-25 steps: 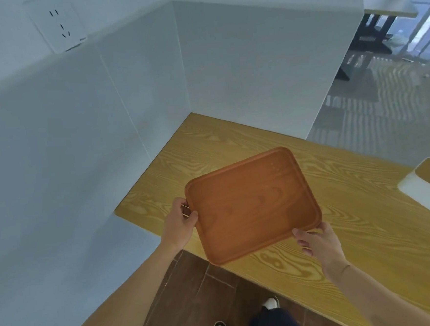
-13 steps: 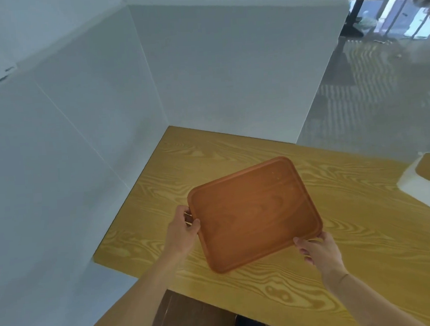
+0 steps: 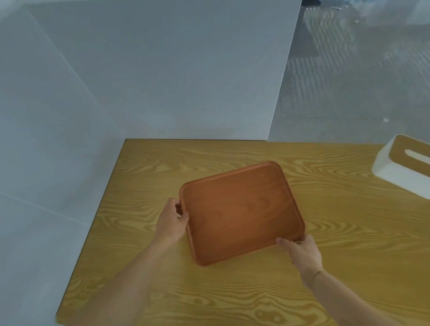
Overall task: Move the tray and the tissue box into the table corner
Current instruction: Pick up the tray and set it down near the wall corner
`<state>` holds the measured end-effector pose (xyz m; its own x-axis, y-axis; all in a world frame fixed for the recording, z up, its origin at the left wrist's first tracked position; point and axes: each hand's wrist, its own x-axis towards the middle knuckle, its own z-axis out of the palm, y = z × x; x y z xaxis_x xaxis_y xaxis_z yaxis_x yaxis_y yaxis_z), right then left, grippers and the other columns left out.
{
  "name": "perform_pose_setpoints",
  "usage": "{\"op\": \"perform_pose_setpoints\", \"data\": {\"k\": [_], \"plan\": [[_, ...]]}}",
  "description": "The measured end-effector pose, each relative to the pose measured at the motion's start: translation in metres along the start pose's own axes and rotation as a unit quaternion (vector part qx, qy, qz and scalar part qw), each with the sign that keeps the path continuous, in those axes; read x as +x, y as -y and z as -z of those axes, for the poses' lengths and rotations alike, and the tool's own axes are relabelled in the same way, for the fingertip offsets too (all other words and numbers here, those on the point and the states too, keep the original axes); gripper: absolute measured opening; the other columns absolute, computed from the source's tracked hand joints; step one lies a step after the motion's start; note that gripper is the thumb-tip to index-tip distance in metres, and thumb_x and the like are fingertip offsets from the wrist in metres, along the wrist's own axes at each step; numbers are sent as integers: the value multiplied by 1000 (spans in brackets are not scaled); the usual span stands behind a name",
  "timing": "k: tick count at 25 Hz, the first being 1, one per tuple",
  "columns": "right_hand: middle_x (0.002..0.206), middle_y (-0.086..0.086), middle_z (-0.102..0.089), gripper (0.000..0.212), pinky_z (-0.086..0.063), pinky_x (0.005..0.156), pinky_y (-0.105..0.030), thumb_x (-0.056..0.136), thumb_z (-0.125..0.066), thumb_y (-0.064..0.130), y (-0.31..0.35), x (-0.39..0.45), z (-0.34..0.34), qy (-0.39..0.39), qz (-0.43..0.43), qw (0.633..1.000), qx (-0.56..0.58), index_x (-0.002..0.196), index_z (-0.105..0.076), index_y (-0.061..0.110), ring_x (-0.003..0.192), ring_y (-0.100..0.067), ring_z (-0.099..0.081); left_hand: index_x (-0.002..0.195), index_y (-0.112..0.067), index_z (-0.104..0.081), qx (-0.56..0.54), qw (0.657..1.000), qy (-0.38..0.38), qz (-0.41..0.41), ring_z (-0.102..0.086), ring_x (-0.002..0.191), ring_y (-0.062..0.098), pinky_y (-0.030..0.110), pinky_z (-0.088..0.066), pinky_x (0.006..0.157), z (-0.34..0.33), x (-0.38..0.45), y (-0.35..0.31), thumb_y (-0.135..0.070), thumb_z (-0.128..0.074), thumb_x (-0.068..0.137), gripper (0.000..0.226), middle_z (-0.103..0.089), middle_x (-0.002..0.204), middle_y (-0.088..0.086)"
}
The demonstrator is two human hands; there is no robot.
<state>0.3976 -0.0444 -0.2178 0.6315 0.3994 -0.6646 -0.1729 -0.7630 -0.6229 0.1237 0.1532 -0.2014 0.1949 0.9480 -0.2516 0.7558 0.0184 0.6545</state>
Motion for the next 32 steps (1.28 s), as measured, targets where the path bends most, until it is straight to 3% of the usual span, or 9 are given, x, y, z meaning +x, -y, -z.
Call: {"op": "perform_pose_setpoints", "data": {"k": [3, 6, 10, 13, 17, 20, 28, 30, 32], "plan": [[103, -4, -63, 56, -47, 79, -41, 77, -80, 41, 5, 7, -10, -13, -22, 1000, -2, 118, -53, 16, 93, -28, -58, 98, -20, -49, 32, 999, 21, -6, -55, 75, 13, 26, -36, 61, -3, 30, -5, -12, -65, 90, 20, -59, 95, 0], [112, -10, -64, 64, -48, 79, -41, 77, -79, 45, 8, 10, -23, -25, -48, 998, -14, 124, -50, 12, 100, -33, -60, 99, -17, -52, 57, 997, 51, -18, -55, 72, 8, 24, -37, 58, -8, 61, -6, -12, -64, 91, 15, -60, 92, 0], [117, -14, -63, 72, -47, 75, -39, 78, -76, 51, 12, 15, -39, -44, -82, 995, -45, 128, -46, 9, 103, -37, -60, 101, -16, -53, 87, 993, 82, -27, -59, 75, 16, 34, -45, 65, -17, 95, -9, -12, -62, 93, 13, -62, 94, 4], [119, -16, -62, 76, -46, 74, -39, 78, -74, 55, 14, 16, -47, -57, -97, 991, -78, 129, -45, 7, 106, -38, -59, 104, -13, -54, 99, 989, 102, -32, -58, 79, 18, 33, -44, 67, -24, 111, -8, -11, -61, 93, 14, -61, 99, 6], [116, -17, -62, 77, -45, 72, -39, 79, -69, 61, 19, 12, -53, -53, -103, 984, -136, 127, -43, 7, 104, -38, -60, 113, -9, -55, 114, 986, 116, -23, -60, 91, 25, 36, -46, 77, -28, 122, -3, -13, -61, 94, 21, -60, 109, 10], [98, -11, -60, 76, -47, 72, -40, 79, -65, 66, 20, 11, -55, -50, -97, 977, -183, 122, -43, 8, 99, -36, -62, 118, -8, -56, 126, 986, 108, -29, -60, 96, 26, 38, -48, 82, -31, 125, -1, -14, -62, 94, 25, -59, 113, 11], [76, 2, -63, 79, -52, 64, -37, 72, -36, 90, 19, 8, -34, -53, -12, 934, -354, 93, -48, 16, 70, -21, -61, 131, -12, -54, 161, 984, 72, -36, -60, 95, 23, 39, -52, 77, -33, 109, -5, -29, -61, 96, 40, -59, 115, 7], [83, 4, -64, 80, -54, 66, -38, 70, -28, 91, 12, 8, -27, -78, 41, 915, -393, 98, -51, 20, 75, -19, -61, 141, -13, -45, 181, 980, 73, -48, -57, 109, 26, 44, -52, 86, -34, 94, -1, -40, -61, 95, 56, -56, 126, 9], [108, 2, -62, 84, -51, 77, -38, 74, -29, 88, 5, 11, -22, -119, 111, 890, -425, 121, -49, 21, 98, -23, -58, 147, -14, -38, 199, 975, 74, -60, -48, 122, 29, 48, -45, 97, -34, 75, 7, -52, -59, 91, 71, -51, 135, 11]]}}
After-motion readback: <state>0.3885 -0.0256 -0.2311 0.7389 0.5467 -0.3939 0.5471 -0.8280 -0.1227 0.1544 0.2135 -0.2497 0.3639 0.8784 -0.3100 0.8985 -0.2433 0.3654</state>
